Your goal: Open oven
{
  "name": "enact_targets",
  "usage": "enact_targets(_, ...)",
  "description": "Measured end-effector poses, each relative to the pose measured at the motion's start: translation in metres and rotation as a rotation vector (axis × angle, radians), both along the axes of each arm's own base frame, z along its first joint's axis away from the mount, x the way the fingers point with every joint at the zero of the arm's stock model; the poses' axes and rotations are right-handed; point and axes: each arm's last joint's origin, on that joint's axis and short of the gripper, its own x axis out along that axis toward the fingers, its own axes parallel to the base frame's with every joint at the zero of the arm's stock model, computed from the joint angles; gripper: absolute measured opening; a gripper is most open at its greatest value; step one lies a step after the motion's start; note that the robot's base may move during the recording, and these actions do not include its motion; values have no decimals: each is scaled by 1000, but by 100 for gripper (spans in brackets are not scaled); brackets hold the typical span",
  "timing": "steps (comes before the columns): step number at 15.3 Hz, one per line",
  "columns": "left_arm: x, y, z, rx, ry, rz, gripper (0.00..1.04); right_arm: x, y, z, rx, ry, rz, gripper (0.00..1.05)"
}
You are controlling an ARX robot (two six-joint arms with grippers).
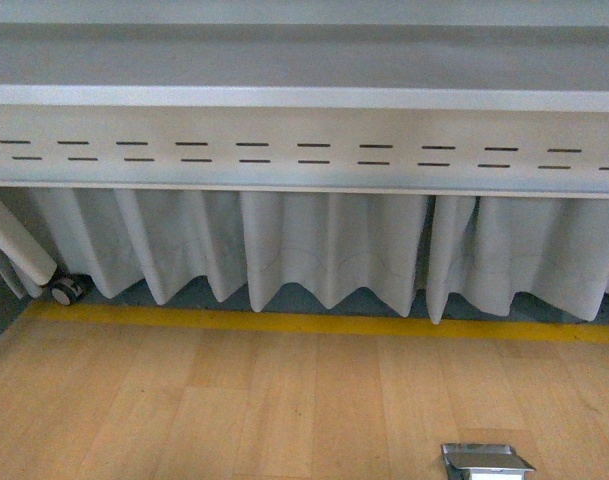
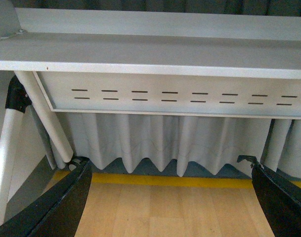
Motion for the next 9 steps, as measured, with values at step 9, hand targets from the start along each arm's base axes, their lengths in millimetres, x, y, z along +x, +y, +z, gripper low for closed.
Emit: enact_targets(9, 0, 0, 0, 0, 0, 0, 98, 0, 0, 0, 0, 0, 0, 98)
